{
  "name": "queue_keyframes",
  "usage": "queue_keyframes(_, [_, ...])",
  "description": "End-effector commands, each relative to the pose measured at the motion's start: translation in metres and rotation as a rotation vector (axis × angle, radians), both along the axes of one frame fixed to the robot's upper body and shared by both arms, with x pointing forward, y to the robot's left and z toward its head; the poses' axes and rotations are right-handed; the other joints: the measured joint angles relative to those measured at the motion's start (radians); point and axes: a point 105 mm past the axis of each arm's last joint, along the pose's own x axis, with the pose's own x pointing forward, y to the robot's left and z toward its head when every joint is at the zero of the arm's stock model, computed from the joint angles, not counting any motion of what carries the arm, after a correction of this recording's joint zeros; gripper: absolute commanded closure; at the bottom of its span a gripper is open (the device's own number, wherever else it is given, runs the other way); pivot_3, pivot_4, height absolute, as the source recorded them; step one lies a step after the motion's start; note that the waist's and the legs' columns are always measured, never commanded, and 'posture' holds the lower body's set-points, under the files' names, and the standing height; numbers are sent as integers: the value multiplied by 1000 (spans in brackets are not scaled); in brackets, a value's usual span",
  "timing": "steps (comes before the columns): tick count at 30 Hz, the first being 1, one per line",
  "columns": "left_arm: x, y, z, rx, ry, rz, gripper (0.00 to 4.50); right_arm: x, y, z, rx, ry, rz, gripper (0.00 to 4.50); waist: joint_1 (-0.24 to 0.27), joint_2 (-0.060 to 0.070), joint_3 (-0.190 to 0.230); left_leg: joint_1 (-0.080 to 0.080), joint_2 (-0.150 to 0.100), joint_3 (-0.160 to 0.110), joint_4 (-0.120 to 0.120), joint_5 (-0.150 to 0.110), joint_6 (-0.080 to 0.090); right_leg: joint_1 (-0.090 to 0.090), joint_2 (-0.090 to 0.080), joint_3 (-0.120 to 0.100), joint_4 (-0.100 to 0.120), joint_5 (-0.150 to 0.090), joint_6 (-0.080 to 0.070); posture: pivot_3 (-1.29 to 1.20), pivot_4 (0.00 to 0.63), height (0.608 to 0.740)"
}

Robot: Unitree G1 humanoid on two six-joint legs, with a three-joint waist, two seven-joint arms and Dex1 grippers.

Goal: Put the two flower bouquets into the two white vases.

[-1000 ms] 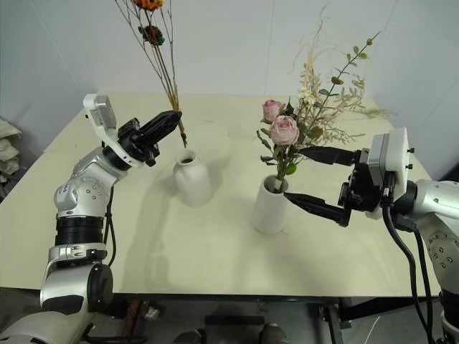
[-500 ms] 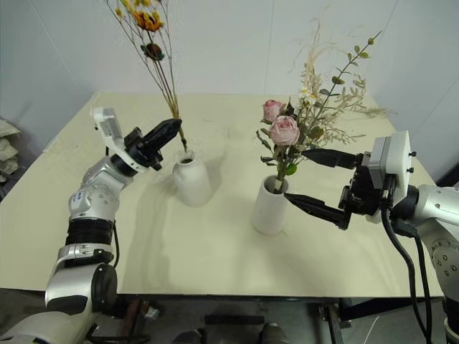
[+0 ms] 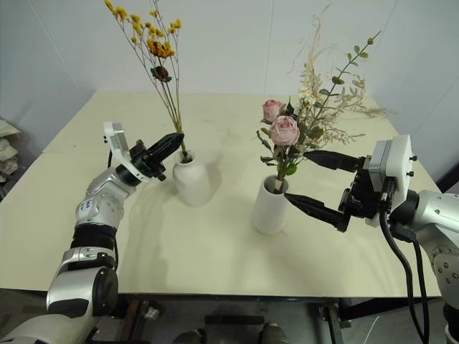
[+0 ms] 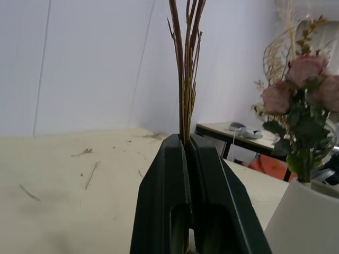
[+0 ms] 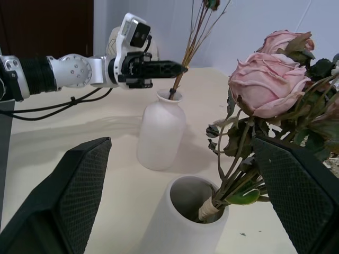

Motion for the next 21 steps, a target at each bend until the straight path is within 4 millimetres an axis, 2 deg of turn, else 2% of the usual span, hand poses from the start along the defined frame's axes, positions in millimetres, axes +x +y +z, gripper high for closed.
queue_keyframes(1, [-3, -1, -1, 13, -36, -7, 4247, -8, 2, 10, 16, -60, 8, 0, 0, 0, 0, 0, 0, 0, 0, 0, 0, 0, 0, 0, 0, 0, 0, 0, 150, 740])
queue_keyframes(4, [-6, -4, -12, 21, -36, -13, 3458, -7, 3, 10, 29, -63, 4, 0, 0, 0, 0, 0, 0, 0, -1, 0, 0, 0, 0, 0, -1, 0, 0, 0, 150, 740])
queue_keyframes(9, [-15, 6, -9, 35, -43, -18, 1891, -8, 3, 9, 33, -64, 2, 0, -1, 0, 0, 0, 0, 0, -1, 0, 0, 0, 0, 0, 0, 0, 0, 0, 150, 740])
queue_keyframes(15, [-22, 45, -6, 165, -52, 123, 160, -6, 2, 6, 47, -61, 1, 0, -2, 0, 0, 1, 1, 0, -1, 0, 0, 0, 0, 0, 0, 0, 0, 0, 150, 740])
queue_keyframes(19, [-28, 63, -5, 253, -45, 149, 60, -3, 3, 4, 51, -55, 14, 0, -1, 0, 0, 0, 0, 0, -1, 0, 0, 0, 0, 0, 0, 0, 0, 0, 150, 740])
queue_keyframes(21, [-31, 66, -4, 284, -51, 142, 60, -2, 2, 3, 51, -53, 17, 0, 0, 0, 0, 0, 0, 0, -1, 0, 0, 0, 0, 0, 0, 0, 0, 0, 150, 740])
